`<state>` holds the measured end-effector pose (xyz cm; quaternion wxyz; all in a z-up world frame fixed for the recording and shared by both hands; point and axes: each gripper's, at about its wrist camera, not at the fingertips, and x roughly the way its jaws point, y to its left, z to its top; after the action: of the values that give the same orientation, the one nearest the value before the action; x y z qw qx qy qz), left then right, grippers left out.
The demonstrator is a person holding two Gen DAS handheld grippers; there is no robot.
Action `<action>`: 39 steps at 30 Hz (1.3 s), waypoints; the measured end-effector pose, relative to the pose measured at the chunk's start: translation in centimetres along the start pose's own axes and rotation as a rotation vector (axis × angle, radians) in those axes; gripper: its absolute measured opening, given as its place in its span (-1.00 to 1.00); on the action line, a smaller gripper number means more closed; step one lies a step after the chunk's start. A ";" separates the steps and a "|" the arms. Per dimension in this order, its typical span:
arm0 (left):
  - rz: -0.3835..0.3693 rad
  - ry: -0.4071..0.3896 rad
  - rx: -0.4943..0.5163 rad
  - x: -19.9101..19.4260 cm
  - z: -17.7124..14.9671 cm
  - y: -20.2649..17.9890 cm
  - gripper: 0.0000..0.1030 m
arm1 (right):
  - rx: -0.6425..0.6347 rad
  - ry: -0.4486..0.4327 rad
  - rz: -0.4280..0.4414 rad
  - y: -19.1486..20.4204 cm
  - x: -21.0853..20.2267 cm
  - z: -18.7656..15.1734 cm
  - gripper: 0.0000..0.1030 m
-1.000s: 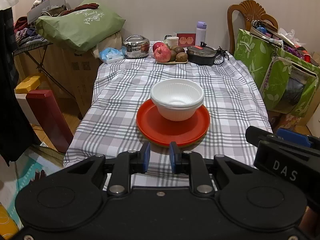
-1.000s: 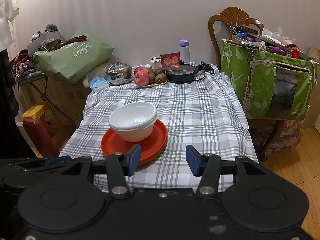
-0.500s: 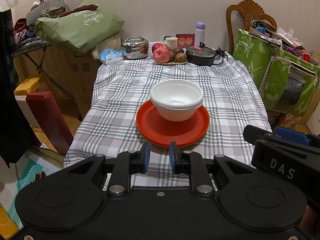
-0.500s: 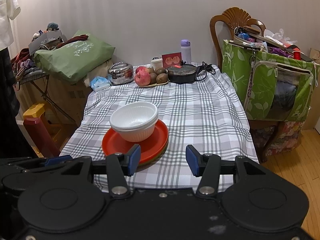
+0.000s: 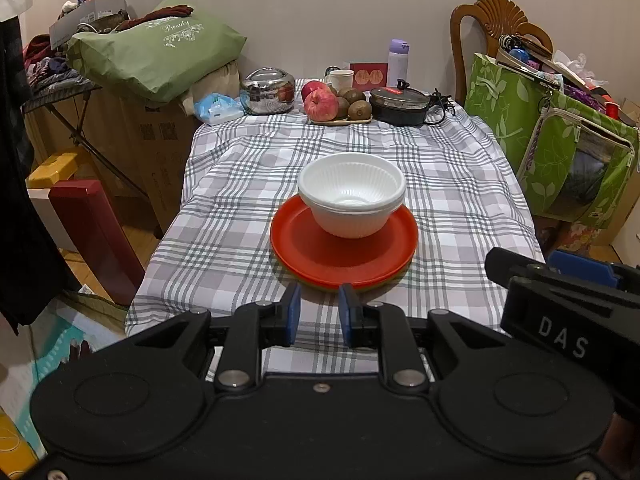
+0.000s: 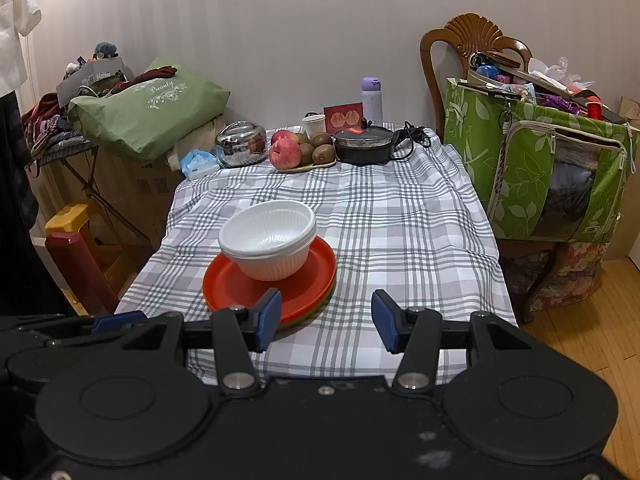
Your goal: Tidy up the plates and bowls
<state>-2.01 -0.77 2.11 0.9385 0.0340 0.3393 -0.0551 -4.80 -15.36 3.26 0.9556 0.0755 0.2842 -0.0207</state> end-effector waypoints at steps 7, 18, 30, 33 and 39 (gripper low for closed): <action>0.001 0.006 0.005 0.1 -0.1 -0.1 -0.48 | -0.005 0.003 0.000 0.0 0.0 0.0 0.03; 0.000 0.007 0.006 0.1 -0.1 -0.1 -0.48 | -0.006 0.005 0.000 0.0 0.1 0.0 0.03; -0.006 0.010 0.009 0.1 -0.1 -0.1 -0.48 | -0.011 0.006 0.001 -0.1 0.1 -0.1 0.03; -0.012 0.016 0.012 0.2 -0.1 -0.1 -0.48 | -0.010 0.006 0.001 -0.1 0.1 -0.1 0.03; -0.013 0.017 0.014 0.2 -0.2 -0.2 -0.48 | -0.010 0.007 0.001 -0.1 0.1 -0.1 0.03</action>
<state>-2.00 -0.95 1.86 0.9349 0.0389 0.3469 -0.0633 -4.75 -15.42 3.10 0.9550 0.0711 0.2874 -0.0185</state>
